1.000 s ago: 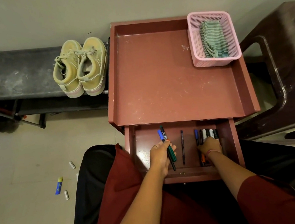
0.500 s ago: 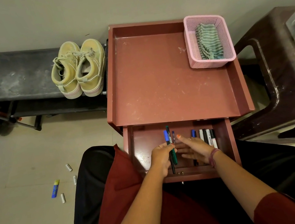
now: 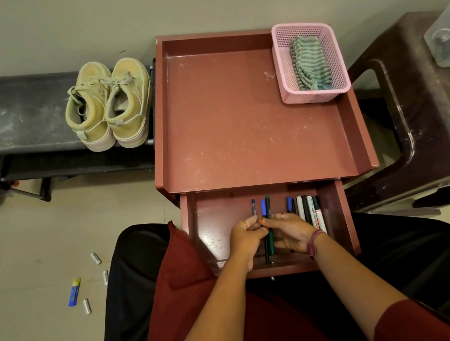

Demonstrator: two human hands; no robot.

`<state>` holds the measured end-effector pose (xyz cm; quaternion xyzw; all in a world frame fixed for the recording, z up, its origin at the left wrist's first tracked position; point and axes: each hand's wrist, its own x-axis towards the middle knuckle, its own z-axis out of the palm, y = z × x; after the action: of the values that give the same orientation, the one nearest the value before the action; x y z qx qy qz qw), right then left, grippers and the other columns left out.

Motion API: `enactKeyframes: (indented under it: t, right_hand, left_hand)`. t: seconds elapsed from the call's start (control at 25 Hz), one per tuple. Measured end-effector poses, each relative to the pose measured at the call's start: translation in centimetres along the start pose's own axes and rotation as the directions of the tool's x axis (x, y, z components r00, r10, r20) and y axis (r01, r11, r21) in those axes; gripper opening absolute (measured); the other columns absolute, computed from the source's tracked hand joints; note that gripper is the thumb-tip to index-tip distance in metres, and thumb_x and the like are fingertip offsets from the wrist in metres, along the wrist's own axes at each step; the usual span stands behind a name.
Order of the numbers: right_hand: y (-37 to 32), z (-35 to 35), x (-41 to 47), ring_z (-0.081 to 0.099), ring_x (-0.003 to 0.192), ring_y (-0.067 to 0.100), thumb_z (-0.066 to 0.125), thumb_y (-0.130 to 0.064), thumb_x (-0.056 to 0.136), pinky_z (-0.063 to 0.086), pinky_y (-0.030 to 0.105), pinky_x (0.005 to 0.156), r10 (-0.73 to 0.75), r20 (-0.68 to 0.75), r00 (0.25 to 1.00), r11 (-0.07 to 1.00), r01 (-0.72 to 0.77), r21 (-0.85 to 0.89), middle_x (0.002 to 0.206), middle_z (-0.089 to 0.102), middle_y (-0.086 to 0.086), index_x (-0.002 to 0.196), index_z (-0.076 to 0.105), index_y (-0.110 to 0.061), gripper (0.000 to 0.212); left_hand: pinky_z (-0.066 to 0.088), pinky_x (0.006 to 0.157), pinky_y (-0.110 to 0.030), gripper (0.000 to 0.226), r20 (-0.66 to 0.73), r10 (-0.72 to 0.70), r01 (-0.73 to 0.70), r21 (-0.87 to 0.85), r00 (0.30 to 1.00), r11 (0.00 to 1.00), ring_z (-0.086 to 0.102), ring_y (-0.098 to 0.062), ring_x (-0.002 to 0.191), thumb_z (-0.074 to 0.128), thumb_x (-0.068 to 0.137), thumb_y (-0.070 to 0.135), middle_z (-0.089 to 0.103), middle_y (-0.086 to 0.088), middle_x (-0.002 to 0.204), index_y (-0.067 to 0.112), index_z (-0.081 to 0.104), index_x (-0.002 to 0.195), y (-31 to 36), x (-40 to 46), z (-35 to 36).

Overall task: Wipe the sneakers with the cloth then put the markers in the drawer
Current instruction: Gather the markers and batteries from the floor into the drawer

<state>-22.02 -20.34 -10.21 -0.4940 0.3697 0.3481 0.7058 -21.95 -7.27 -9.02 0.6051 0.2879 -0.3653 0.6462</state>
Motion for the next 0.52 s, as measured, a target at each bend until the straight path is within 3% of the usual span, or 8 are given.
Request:
enactKeyframes:
  t: [0.12,0.24,0.36,0.52]
  right_hand:
    - [0.0,-0.9,1.8,0.065,0.087,0.017,0.063,-0.013,0.089,0.052,0.035,0.073,-0.041,-0.218,0.975,0.999,0.040,-0.007,0.093,0.070,0.006,0.096,0.065,-0.013,0.007]
    - [0.1,-2.2,4.2,0.063,0.093,0.027,0.065,-0.014,0.086,0.052,0.040,0.084,-0.140,-0.460,0.877,0.956,-0.001,-0.292,0.088,0.066,0.010,0.103,0.067,-0.004,0.020]
    - [0.4,-2.6,5.5,0.061,0.098,0.033,0.064,-0.017,0.088,0.046,0.030,0.078,-0.264,-0.496,0.827,0.777,-0.123,-0.618,0.097,0.065,0.020,0.103,0.065,0.003,0.025]
    - [0.9,-2.2,6.1,0.060,0.102,0.035,0.063,-0.018,0.088,0.045,0.029,0.076,-0.316,-0.530,0.787,0.716,-0.169,-0.677,0.108,0.064,0.023,0.096,0.062,0.002,0.022]
  left_hand:
    - [0.045,0.097,-0.024,0.039,-0.069,0.022,-0.022,-0.004,0.997,1.000,0.059,-0.013,0.107,0.062,0.087,0.002,0.063,-0.002,0.116,0.008,0.058,0.125,0.6,0.0,0.1]
    - [0.047,0.095,-0.027,0.031,-0.156,0.011,-0.019,-0.048,0.988,0.999,0.058,-0.012,0.099,0.056,0.091,0.006,0.064,-0.002,0.111,0.011,0.060,0.122,1.0,0.0,-0.3]
    - [0.049,0.082,-0.024,0.026,-0.196,-0.013,-0.004,-0.085,0.981,0.996,0.058,-0.006,0.082,0.054,0.093,0.009,0.064,0.005,0.092,0.015,0.061,0.117,1.1,0.1,-0.7]
    - [0.048,0.083,-0.025,0.024,-0.184,-0.014,-0.008,-0.117,0.983,0.993,0.059,-0.006,0.086,0.054,0.093,0.008,0.064,0.004,0.096,0.014,0.061,0.115,1.5,0.1,-0.6]
